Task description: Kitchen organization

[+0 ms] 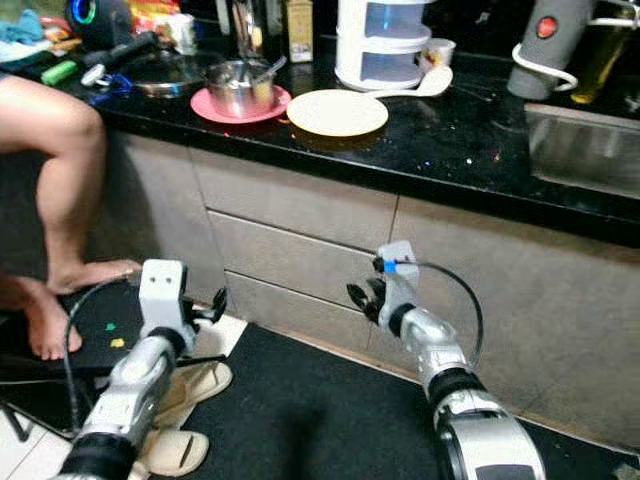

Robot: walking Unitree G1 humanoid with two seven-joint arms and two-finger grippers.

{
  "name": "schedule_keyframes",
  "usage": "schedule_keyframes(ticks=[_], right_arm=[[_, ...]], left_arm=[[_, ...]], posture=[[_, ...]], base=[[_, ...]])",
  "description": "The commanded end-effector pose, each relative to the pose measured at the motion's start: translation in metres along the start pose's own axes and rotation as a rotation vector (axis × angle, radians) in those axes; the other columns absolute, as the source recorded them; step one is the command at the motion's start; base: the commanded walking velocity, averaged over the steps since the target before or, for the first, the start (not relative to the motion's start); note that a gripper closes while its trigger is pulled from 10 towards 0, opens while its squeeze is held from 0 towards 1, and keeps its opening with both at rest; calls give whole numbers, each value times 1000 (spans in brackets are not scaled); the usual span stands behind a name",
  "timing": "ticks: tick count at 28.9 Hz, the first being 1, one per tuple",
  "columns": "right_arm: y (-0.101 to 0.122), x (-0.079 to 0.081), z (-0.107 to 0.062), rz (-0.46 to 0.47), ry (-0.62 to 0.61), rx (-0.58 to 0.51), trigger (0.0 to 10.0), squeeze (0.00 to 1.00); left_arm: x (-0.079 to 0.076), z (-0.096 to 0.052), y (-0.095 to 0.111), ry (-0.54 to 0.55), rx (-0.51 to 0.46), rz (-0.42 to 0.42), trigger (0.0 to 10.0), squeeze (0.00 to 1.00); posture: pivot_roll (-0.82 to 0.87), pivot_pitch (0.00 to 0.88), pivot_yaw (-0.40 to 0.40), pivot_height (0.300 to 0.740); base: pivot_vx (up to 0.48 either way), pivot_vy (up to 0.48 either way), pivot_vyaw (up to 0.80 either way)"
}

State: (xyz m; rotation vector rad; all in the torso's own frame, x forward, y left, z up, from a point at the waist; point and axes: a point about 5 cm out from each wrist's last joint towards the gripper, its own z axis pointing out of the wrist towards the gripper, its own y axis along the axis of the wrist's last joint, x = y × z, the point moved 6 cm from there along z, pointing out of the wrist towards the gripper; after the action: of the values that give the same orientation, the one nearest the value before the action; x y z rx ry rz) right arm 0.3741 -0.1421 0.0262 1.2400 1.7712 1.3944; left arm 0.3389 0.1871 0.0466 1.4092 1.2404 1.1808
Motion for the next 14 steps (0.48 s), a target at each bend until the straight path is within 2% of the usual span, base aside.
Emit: schedule_keyframes(ticks=[1,2,4,6,8,10,11,13,14], right_arm=[[7,-3,-5,-14,-6,-58,10000,0],[7,-3,-5,-14,-6,-58,10000,0],[5,-13,-12,14,-47,-76,10000,0],[-9,-41,-29,80,-162,-59,10000,0],[-29,-60,-46,93,-248,-7,10000,0],[-60,-67,-64,103,-296,82,10000,0],[-60,-67,-64,103,-296,82,10000,0],[-81,-67,-77,107,-310,138,10000,0],[-91,-67,-85,111,-322,163,10000,0]], left_arm=[[-4,-9,7,-12,-52,36,10000,0],[-4,-9,7,-12,-52,36,10000,0],[2,-16,4,17,-48,27,10000,0],[31,-26,-18,125,13,-99,10000,0],[53,-37,-41,211,77,-172,10000,0],[53,-51,-66,210,155,-157,10000,0],[53,-51,-66,210,155,-157,10000,0],[45,-61,-78,178,187,-153,10000,0],[46,-67,-82,193,197,-185,10000,0]], posture=[[10,0,-60,732],[10,0,-60,732],[6,0,-58,732],[0,0,-54,732],[-2,0,-54,732],[-5,0,-56,732],[-5,0,-56,732],[-5,0,-56,732],[-2,0,-54,732]], base=[[0,0,0],[0,0,0],[0,0,0],[0,0,0],[0,0,0],[0,0,0],[0,0,0],[0,0,0],[0,0,0]])
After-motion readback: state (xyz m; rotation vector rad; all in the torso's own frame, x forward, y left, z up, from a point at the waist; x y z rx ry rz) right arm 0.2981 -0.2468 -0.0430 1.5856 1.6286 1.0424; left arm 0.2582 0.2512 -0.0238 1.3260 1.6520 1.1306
